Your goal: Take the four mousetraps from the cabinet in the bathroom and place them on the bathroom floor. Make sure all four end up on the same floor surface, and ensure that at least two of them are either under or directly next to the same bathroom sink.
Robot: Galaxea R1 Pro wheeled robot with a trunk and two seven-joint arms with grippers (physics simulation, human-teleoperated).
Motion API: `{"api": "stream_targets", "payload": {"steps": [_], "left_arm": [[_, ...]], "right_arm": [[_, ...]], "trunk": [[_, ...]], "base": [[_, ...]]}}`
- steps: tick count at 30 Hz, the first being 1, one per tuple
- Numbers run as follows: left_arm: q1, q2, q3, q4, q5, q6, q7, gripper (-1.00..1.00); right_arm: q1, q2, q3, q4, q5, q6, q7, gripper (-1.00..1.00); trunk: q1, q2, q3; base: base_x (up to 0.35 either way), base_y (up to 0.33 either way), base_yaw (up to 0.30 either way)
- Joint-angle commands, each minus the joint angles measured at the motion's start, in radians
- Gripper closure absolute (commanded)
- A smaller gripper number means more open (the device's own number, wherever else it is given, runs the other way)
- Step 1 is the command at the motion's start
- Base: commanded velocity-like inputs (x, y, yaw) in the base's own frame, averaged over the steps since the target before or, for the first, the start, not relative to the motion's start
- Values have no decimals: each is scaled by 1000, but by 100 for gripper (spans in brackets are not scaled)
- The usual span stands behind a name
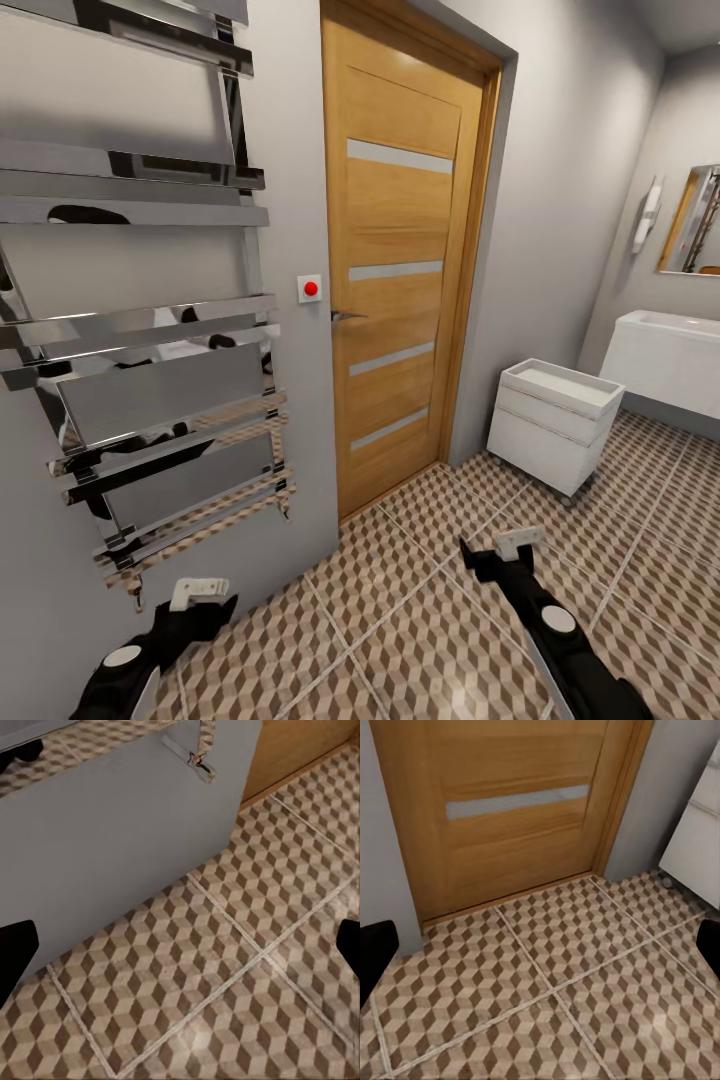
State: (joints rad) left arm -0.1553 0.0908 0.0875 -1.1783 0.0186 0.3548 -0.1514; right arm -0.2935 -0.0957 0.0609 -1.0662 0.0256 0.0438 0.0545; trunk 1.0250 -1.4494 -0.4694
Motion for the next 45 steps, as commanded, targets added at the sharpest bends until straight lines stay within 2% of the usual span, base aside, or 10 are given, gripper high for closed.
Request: {"api": "stream_targets", "payload": {"steps": [1, 2, 3, 4, 7, 16, 26, 45], "left_arm": [[-1, 5, 23, 10, 3, -8, -53, -100], [-2, 7, 37, 16, 3, -15, -72, -100], [-2, 10, 69, 26, 4, -28, -100, -100], [-2, 11, 118, 35, 4, -44, -131, -100], [-3, 12, 147, 27, 2, -60, -144, -100], [-3, 13, 160, 20, -3, -132, -146, -100], [-3, 14, 160, 44, -3, -141, -147, -100], [-3, 11, 152, 56, -2, -143, -148, -100]], "right_arm": [[-1, 1, 1, -3, 3, -11, 0, -100], [-1, 2, 1, -4, 3, -17, 0, -100], [-1, 3, 1, -5, 3, -26, -2, -100], [-1, 5, 1, -7, 3, -34, -4, -100], [-1, 6, 1, -7, 3, -38, -5, -100], [-1, 5, -2, -6, 3, -39, -5, -100], [-1, 5, -5, -4, 1, -34, -7, -100], [-1, 7, -5, -1, 0, -36, -7, -100]], "trunk": [[0, -1, -1], [0, -1, -1], [0, -1, -1], [0, -1, -1], [0, -1, -1], [0, -1, -1], [0, -1, -3], [0, -1, -16]], "base": [[0, 0, 0], [0, 0, 0], [0, 0, 0], [0, 0, 0], [0, 0, 0], [0, 0, 0], [0, 0, 35], [0, 0, 240]]}}
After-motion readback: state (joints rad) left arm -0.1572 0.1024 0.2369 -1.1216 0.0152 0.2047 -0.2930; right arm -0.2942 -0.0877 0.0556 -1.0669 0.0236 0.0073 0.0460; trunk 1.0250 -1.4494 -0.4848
